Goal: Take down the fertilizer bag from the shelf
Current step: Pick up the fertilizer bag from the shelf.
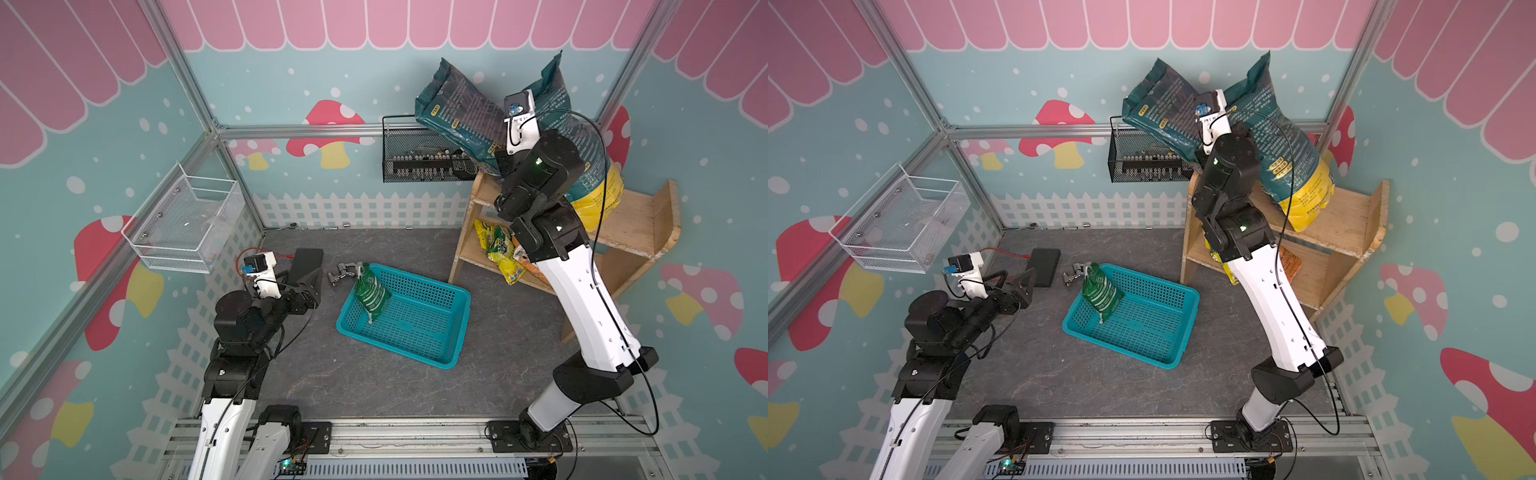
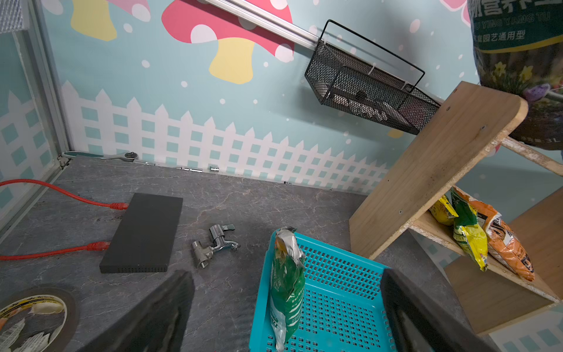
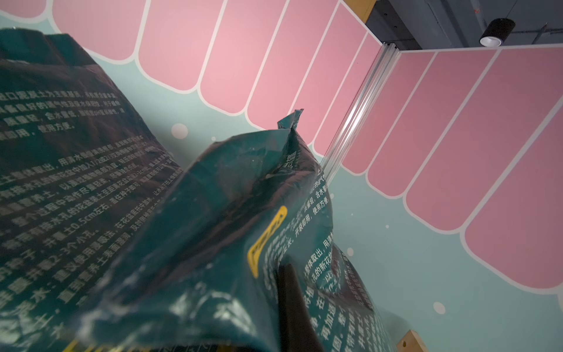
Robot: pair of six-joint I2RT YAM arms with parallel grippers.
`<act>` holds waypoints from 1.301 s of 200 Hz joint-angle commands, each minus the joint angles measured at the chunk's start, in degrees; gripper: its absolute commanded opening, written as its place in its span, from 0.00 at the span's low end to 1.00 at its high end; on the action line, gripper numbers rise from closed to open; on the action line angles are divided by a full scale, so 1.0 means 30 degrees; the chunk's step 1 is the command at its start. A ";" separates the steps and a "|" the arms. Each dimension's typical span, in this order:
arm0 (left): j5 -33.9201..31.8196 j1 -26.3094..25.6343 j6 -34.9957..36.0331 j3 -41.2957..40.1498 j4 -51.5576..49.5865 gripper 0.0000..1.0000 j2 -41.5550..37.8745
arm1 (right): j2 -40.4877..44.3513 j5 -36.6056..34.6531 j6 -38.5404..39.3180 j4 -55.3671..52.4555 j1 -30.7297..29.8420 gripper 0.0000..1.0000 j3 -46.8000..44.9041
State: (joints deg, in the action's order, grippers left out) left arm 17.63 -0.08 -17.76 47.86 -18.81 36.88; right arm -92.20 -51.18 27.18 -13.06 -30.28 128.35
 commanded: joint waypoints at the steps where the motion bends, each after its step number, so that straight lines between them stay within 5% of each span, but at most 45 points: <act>1: 0.0247 0.0113 0.0104 -0.0202 0.0230 0.99 -0.0173 | 0.2181 -0.0676 -0.2506 0.0256 0.0167 0.00 0.0270; 65: 0.0219 0.0092 0.0133 -0.0198 0.0225 0.99 -0.0180 | 0.5460 -0.0049 -0.2635 0.2944 -0.1744 0.00 -0.1705; 113: 0.0218 0.0106 0.0119 -0.0163 0.0211 0.99 -0.0175 | 0.5161 -0.2655 0.3649 0.8119 -0.6067 0.00 -0.1776; 194: 0.0179 0.0117 0.0122 -0.0169 0.0238 0.99 -0.0162 | 0.4867 -0.4284 0.7222 1.3042 -1.1136 0.00 -0.2808; 260: 0.0219 0.0140 0.0103 -0.0162 0.0228 0.99 -0.0155 | 0.2715 -0.5118 1.3202 1.9694 -1.5866 0.00 -0.2603</act>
State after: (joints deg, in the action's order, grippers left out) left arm 17.61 -0.05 -17.76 47.86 -18.79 36.91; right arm -81.89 -73.41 57.80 33.21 -74.13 119.00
